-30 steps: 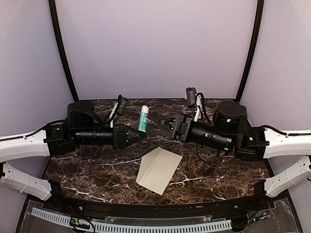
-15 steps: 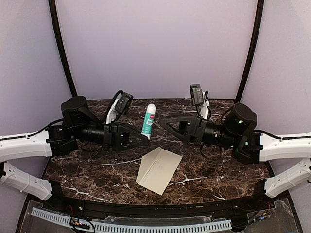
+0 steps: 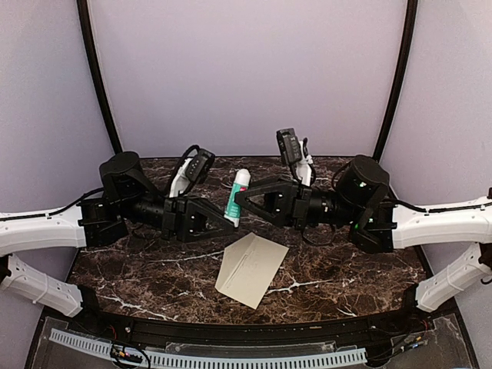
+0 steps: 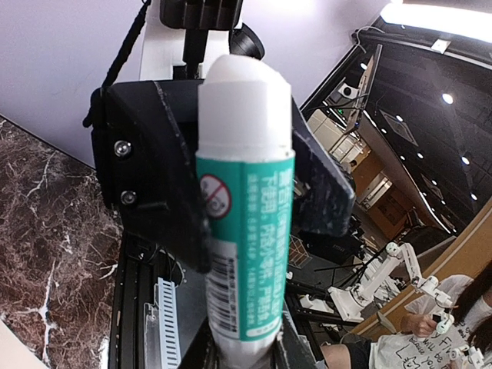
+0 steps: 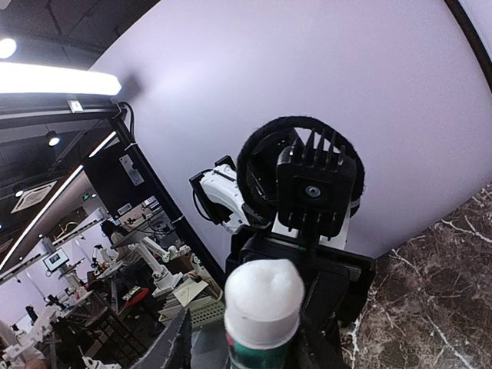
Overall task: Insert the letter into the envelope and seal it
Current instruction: Unscrew the solid glue.
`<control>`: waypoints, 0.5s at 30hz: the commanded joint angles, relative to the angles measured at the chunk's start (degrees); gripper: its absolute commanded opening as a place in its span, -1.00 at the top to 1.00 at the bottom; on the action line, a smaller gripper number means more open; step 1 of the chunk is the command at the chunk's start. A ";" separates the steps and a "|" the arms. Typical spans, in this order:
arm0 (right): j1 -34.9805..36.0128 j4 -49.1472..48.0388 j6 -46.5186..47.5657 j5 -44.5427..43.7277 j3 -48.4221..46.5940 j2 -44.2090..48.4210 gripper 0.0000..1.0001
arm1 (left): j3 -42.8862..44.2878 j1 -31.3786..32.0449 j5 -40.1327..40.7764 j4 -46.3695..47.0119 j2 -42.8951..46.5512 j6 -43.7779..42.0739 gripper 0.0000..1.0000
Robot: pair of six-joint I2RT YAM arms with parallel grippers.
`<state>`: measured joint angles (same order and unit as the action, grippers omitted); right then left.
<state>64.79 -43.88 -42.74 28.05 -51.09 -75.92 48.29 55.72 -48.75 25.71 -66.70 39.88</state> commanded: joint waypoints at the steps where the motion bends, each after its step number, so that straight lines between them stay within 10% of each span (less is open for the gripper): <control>1: 0.55 -3.85 -0.51 2.18 -2.07 -0.91 0.35 | 1.54 0.17 -1.81 2.75 -0.24 0.52 1.00; 7: 0.49 -4.63 -1.04 0.07 -0.35 -0.31 0.89 | 1.38 0.24 3.46 0.11 1.81 -1.95 1.00; 15: 0.82 5.89 1.42 -6.95 -1.76 0.49 1.00 | 2.70 0.17 19.35 -12.79 4.92 -8.67 1.00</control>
<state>64.88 -43.27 -42.61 24.43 -51.16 -76.84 48.69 56.34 -41.19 20.47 -64.55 36.51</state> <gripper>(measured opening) 0.180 0.192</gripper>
